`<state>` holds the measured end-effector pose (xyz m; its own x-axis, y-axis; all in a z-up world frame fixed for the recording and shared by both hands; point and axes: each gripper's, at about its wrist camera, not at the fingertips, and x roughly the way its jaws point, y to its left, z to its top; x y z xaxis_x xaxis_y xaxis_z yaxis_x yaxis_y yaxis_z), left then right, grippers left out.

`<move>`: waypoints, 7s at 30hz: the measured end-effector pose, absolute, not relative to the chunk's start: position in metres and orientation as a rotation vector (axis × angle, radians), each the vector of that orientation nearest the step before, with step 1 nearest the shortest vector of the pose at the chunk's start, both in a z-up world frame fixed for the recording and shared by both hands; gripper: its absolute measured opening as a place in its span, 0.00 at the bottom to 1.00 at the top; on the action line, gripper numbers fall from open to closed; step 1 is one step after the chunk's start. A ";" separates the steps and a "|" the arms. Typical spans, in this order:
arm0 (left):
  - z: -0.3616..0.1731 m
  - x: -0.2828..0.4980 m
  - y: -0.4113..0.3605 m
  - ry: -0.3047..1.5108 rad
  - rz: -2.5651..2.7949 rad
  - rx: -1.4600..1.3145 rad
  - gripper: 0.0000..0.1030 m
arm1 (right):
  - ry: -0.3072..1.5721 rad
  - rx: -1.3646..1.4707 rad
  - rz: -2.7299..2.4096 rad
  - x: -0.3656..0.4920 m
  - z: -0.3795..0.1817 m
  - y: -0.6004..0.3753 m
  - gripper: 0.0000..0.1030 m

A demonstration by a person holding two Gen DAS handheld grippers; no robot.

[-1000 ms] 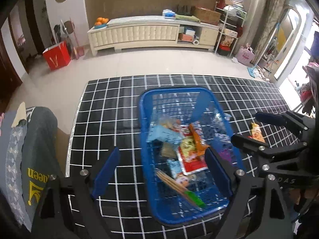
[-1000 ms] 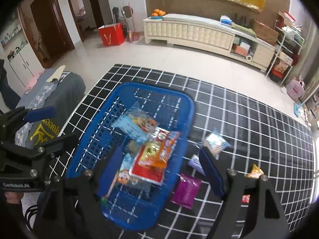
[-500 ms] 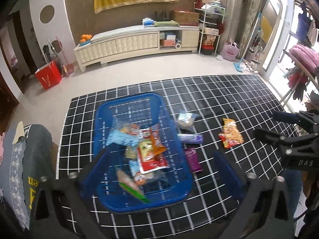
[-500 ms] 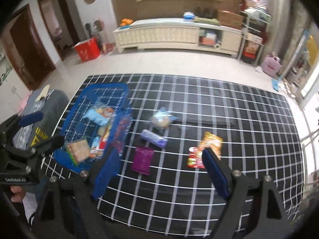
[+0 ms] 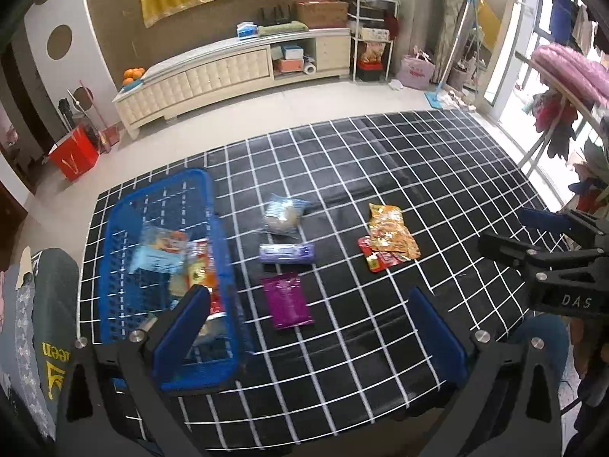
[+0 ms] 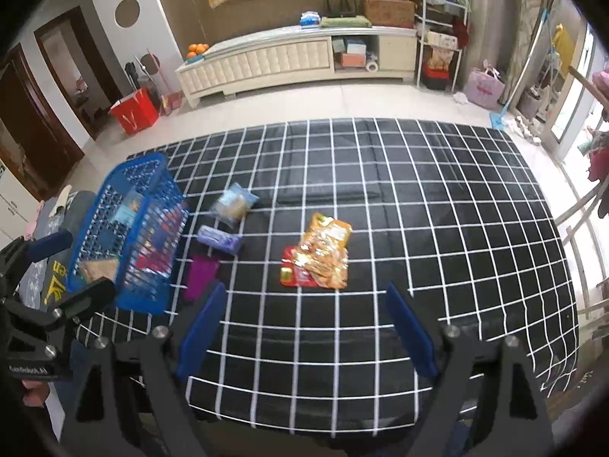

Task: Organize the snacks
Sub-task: 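Move both open tools back from the basket toward the remaining pouches, then grasp the red-and-white pouch with the left tool while the right tool grasps the yellow pouch, then carry the red-and-white pouch with the left tool while the right tool carries the yellow pouch toward the basket, then open the left tool to drop the red-and-white pouch into the basket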

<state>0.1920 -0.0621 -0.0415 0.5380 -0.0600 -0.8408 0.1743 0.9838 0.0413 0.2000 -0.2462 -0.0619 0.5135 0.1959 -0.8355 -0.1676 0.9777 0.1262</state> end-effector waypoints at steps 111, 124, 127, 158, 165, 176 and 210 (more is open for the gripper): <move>-0.243 0.333 -0.215 1.334 -0.112 0.064 0.27 | 1.104 0.257 0.273 0.286 -0.180 -0.334 0.14; -0.193 0.303 -0.153 1.292 -0.160 0.025 0.25 | 1.086 0.236 0.301 0.272 -0.144 -0.308 0.14; -0.170 0.289 -0.138 1.256 -0.174 0.034 0.25 | 1.067 0.217 0.317 0.262 -0.129 -0.292 0.14; -0.053 0.201 0.075 1.086 -0.049 -0.010 0.25 | 0.976 0.048 0.577 0.209 -0.050 -0.074 0.14; -0.058 0.211 0.114 1.099 -0.019 0.026 0.25 | 0.995 0.027 0.608 0.222 -0.057 -0.040 0.14; -0.109 0.242 0.131 1.175 -0.024 0.012 0.25 | 1.038 -0.022 0.608 0.236 -0.076 -0.010 0.14; -0.086 0.221 0.134 1.139 0.010 0.011 0.65 | 1.017 -0.020 0.624 0.216 -0.067 -0.017 0.14</move>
<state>0.2212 0.1344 -0.0857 0.4183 0.0137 -0.9082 -0.0019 0.9999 0.0142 0.2164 -0.0171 -0.0667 0.3692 0.4772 -0.7974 -0.4948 0.8273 0.2660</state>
